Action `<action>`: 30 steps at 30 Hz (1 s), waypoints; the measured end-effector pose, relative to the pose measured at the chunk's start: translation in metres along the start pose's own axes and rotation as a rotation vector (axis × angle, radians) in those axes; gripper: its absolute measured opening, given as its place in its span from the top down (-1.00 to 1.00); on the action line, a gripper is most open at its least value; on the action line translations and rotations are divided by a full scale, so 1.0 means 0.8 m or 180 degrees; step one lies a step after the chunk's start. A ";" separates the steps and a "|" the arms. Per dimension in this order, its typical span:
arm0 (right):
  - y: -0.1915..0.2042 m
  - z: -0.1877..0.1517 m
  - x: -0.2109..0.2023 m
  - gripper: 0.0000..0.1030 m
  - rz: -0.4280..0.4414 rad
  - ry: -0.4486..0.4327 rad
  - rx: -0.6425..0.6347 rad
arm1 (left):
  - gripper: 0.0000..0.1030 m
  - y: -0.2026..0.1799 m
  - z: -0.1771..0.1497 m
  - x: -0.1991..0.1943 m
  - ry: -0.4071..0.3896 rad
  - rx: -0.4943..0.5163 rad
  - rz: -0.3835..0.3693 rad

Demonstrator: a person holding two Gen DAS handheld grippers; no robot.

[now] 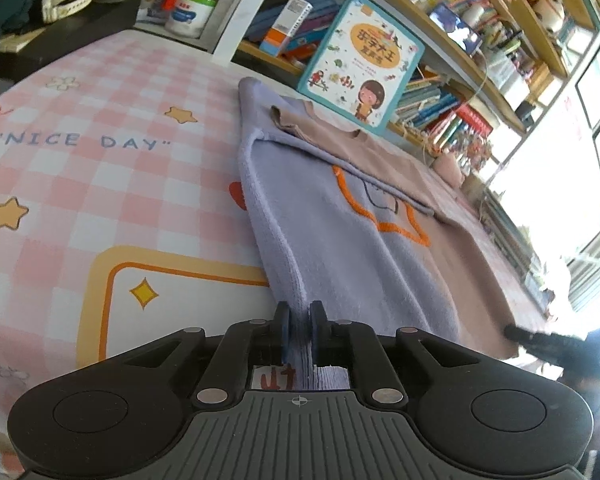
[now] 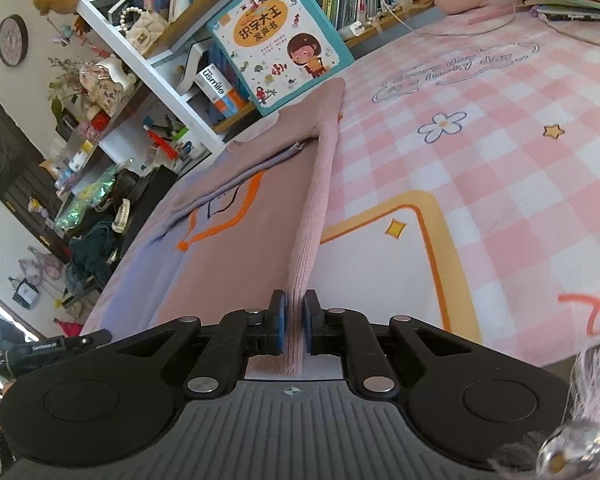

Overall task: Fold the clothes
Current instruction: 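Lift both held edges and fold the sweater in half lengthwise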

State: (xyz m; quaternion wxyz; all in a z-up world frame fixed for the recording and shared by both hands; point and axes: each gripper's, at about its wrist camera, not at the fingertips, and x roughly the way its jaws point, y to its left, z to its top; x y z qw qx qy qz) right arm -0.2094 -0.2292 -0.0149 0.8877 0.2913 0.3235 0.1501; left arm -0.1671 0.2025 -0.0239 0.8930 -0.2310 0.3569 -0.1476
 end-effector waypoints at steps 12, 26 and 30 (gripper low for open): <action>0.008 0.000 0.000 0.77 -0.0014 0.0076 -0.0001 | 0.75 0.017 -0.001 0.002 -0.0012 -0.0275 -0.0182; 0.019 -0.014 -0.046 0.90 0.0105 0.0055 0.0016 | 0.92 0.025 -0.041 -0.033 0.0035 -0.0457 -0.0759; 0.020 -0.022 -0.074 0.90 0.0471 -0.0054 0.0249 | 0.92 0.026 -0.033 -0.041 -0.0124 -0.0511 -0.0979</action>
